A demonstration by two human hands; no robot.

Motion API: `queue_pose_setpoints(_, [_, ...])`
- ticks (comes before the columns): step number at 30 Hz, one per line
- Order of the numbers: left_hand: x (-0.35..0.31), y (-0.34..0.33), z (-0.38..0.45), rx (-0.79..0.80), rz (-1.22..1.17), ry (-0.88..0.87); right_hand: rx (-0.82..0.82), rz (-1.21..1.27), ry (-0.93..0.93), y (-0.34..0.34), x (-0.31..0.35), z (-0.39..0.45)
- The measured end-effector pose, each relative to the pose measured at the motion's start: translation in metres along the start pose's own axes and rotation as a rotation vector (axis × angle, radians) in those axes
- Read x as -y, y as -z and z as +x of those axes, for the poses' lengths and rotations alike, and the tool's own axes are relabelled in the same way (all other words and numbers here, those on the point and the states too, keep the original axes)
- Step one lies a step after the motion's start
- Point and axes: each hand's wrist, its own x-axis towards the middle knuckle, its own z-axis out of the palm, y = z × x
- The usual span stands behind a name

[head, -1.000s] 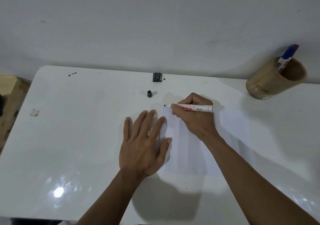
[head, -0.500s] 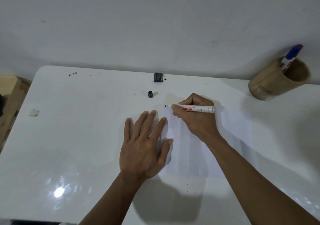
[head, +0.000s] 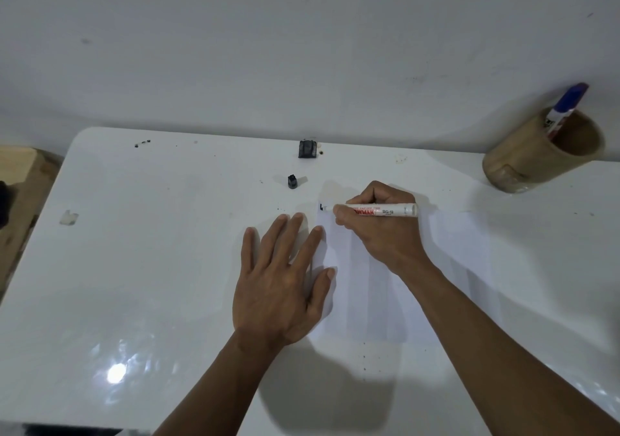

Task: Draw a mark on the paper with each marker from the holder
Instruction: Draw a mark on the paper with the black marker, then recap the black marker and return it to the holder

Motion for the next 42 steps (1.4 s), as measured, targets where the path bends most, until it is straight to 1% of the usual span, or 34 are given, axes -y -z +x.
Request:
queue_pose_setpoints(9, [0.000, -0.003, -0.001, -0.026, -0.002, -0.007, 0.013, 0.016, -0.016, 0.001, 0.007, -0.002])
queue_pose_setpoints(11, [0.000, -0.002, -0.001, -0.023, -0.007, -0.006, 0.006, 0.099, -0.058, 0.003, 0.013, -0.001])
queue_pose_setpoints(15, [0.000, 0.001, -0.002, -0.010, -0.036, -0.004, -0.026, 0.395, -0.196, 0.011, 0.029, 0.002])
queue_pose_setpoints(19, [-0.002, 0.012, -0.001, 0.018, -0.126, 0.019, -0.052, 0.531, -0.229, 0.023, 0.057, -0.005])
queue_pose_setpoints(21, [-0.003, 0.018, 0.001, 0.000, -0.256, 0.076, -0.047, 0.552, -0.216, 0.030, 0.069, -0.013])
queue_pose_setpoints(23, [-0.003, 0.028, 0.009, -0.076, -0.402, 0.218, -0.043, 0.552, -0.210, 0.037, 0.078, -0.024])
queue_pose_setpoints(25, [-0.003, 0.040, 0.029, -0.140, -0.459, 0.368, -0.048, 0.552, -0.215, 0.041, 0.083, -0.039])
queue_pose_setpoints(26, [-0.002, 0.046, 0.040, -0.140, -0.466, 0.414, -0.055, 0.553, -0.223, 0.042, 0.085, -0.047])
queue_pose_setpoints(28, [0.000, 0.055, 0.065, -0.084, -0.459, 0.436, -0.076, 0.557, -0.248, 0.043, 0.088, -0.062])
queue_pose_setpoints(31, [0.004, 0.057, 0.088, 0.042, -0.406, 0.404, -0.101, 0.538, -0.277, 0.041, 0.086, -0.075])
queue_pose_setpoints(33, [0.003, 0.055, 0.095, 0.075, -0.338, 0.393, -0.115, 0.519, -0.288, 0.040, 0.086, -0.076])
queue_pose_setpoints(35, [0.001, 0.057, 0.098, 0.057, -0.335, 0.381, -0.119, 0.520, -0.286, 0.042, 0.092, -0.077])
queue_pose_setpoints(36, [0.000, 0.060, 0.097, 0.038, -0.371, 0.384, -0.119, 0.518, -0.277, 0.043, 0.098, -0.078])
queue_pose_setpoints(38, [-0.002, 0.069, 0.092, 0.003, -0.523, 0.448, -0.120, 0.501, -0.269, 0.042, 0.107, -0.077])
queue_pose_setpoints(40, [-0.007, 0.079, 0.082, -0.027, -0.794, 0.566, -0.130, 0.472, -0.270, 0.038, 0.110, -0.077])
queue_pose_setpoints(42, [-0.016, 0.097, 0.067, -0.009, -1.154, 0.665, -0.141, 0.459, -0.248, 0.035, 0.118, -0.080])
